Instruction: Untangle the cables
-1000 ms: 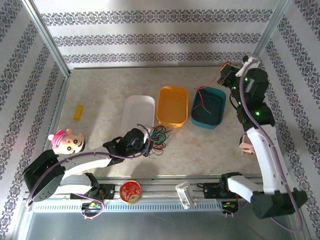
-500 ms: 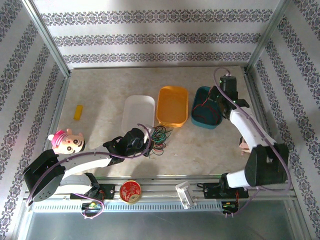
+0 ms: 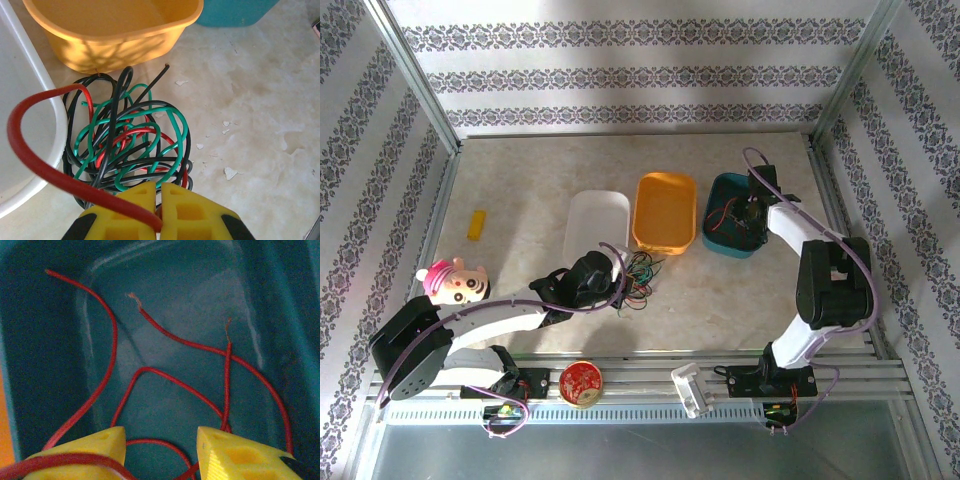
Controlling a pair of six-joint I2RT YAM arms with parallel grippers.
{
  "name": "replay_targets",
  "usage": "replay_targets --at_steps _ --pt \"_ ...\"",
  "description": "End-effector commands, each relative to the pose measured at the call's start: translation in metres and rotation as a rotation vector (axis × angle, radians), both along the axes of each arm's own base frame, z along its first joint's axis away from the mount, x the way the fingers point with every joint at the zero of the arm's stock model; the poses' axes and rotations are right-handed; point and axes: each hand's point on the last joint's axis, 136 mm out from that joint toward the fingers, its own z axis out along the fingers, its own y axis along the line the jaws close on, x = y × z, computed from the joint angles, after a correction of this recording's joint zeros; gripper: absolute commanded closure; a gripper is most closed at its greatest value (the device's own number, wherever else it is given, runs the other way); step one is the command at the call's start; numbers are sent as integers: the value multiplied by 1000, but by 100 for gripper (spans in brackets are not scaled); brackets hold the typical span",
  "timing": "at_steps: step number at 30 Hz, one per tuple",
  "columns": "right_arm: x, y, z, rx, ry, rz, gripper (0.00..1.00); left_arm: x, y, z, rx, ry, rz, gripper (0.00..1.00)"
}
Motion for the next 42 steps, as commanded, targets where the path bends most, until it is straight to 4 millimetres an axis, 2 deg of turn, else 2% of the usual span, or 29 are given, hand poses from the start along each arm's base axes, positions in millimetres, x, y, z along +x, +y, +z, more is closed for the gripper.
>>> replay_targets --at_steps 1,8,11,13,16,19,21,22,23,25,27,28,31,33,36,38,42 --pt "1 -11 41 -16 -100 -62 57 2 -5 9 -5 -13 -23 100" --pt "-21 -24 84 -90 -206 -77 54 4 -8 12 -8 -17 -29 100" --pt "-28 -15 94 -67 -216 -21 55 5 -11 12 -9 -16 -39 100" --pt "-34 7 99 -6 -227 86 56 5 -13 11 -8 -15 -44 100" --pt "-61 65 100 89 -230 325 56 5 -15 12 -10 -17 -51 100" --pt "-110 132 88 235 -190 587 56 7 -15 14 -28 -25 -40 100" --pt "-151 176 81 345 -159 788 56 10 -14 17 -49 -35 -18 100" --pt "-168 191 78 372 -151 870 56 11 -13 19 -61 -39 -10 98" --pt "-186 205 74 377 -140 951 56 11 -13 21 -76 -42 -3 92" --pt "-208 221 69 373 -123 1053 56 12 -13 24 -97 -36 1 65" --pt "-220 234 67 380 -110 1130 56 12 -11 28 -107 -34 9 44" --pt "-220 237 67 378 -110 1145 55 12 -8 30 -108 -35 21 37" --pt "-216 247 65 356 -102 1179 56 24 18 45 -102 -93 166 26" --pt "-214 254 63 334 -87 1212 56 36 58 60 -103 -162 392 23" --pt "-210 263 59 296 -78 1251 57 38 114 78 -119 -241 656 22" --pt "-207 269 58 270 -78 1268 57 35 131 85 -115 -266 713 22" --pt "-205 281 54 253 -63 1308 57 31 136 82 -42 -254 699 21"
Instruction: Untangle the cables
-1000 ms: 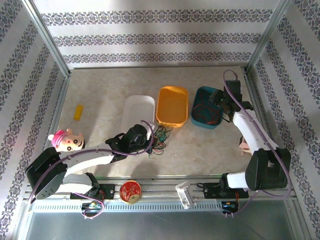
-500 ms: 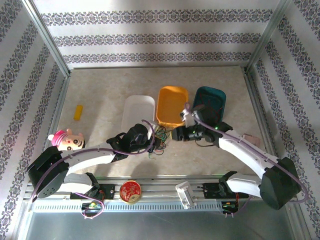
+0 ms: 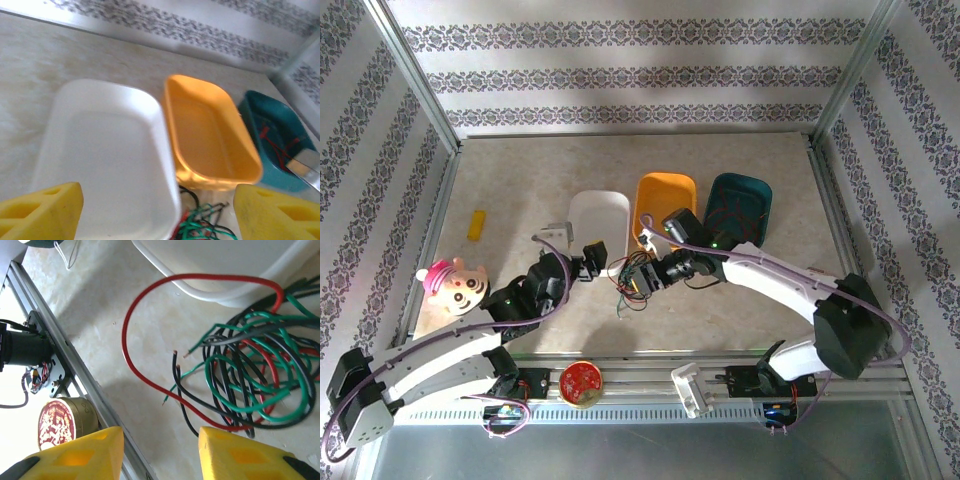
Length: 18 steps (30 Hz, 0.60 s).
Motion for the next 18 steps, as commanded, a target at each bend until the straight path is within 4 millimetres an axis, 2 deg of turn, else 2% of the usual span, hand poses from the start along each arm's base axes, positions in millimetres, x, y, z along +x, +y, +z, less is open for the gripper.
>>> replay_targets --at_steps 1,6,13,18 --pt "0 9 0 -27 -36 61 56 -2 29 -23 116 77 118 21" --pt "-13 23 -5 -69 -61 153 55 -6 41 -39 130 127 179 21" --pt "-11 40 -18 -138 -102 211 54 -12 58 -54 128 166 254 20" --pt "-6 48 -36 -189 -105 230 54 -17 62 -61 133 186 254 20"
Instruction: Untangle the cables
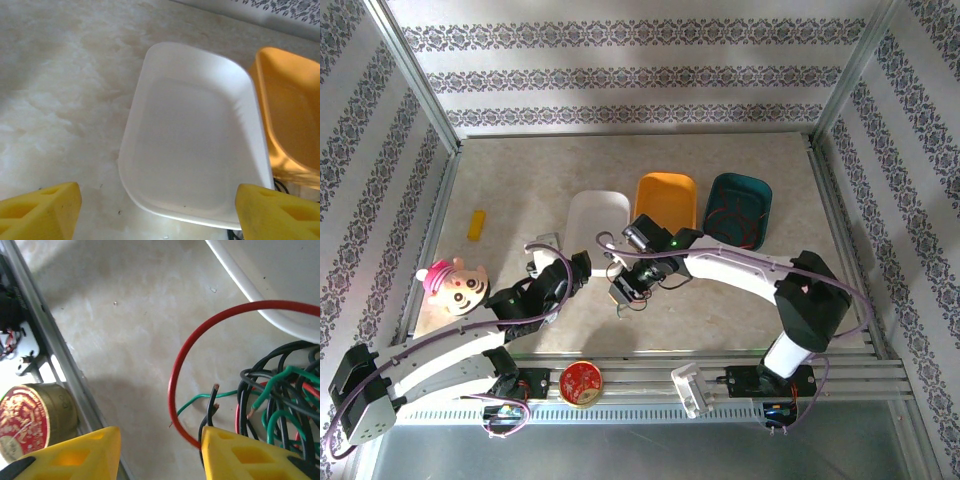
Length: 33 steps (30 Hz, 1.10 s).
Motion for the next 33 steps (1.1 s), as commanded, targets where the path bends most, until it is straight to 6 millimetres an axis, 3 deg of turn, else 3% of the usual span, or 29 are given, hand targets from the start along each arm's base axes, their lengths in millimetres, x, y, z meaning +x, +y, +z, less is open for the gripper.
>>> replay_targets --at_steps 1,2,4,6,13,18,24,33 --pt "7 2 -11 -57 -37 20 56 -6 16 -10 20 29 45 19" --pt "10 3 -13 -65 -41 16 62 -6 14 -11 19 29 27 19" --pt "14 3 -10 -64 -56 8 88 -6 1 -12 19 34 -52 18" --pt "17 2 2 -27 -73 -5 100 -7 -13 -17 32 52 -143 19" --pt "26 -22 77 229 -65 -100 100 -21 -99 -42 30 173 -617 22" --pt "28 -38 104 353 -8 -160 100 -17 -140 -44 6 162 -779 23" --pt "28 -46 116 454 54 -204 100 -7 -171 -53 1 172 -870 33" --pt "47 -65 117 505 69 -332 100 -11 -202 -59 -70 185 -990 34"
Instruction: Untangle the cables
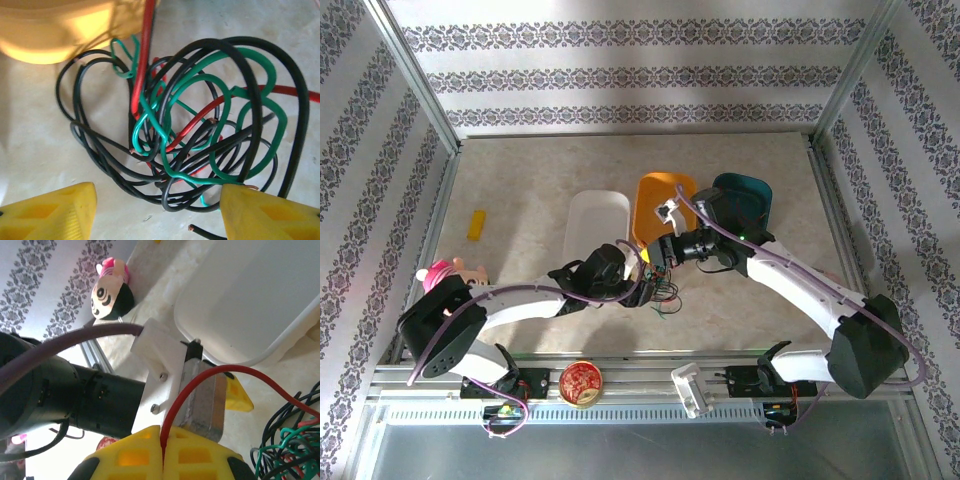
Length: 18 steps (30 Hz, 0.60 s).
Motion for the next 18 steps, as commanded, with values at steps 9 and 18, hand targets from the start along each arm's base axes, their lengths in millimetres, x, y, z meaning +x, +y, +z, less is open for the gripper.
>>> replay_targets --at_steps 9,18 --pt "30 -28 -3 54 55 -167 100 -6 -25 28 -96 -17 -138 26" --pt "33 -33 -9 54 80 -187 100 7 -28 23 -58 -52 -104 27"
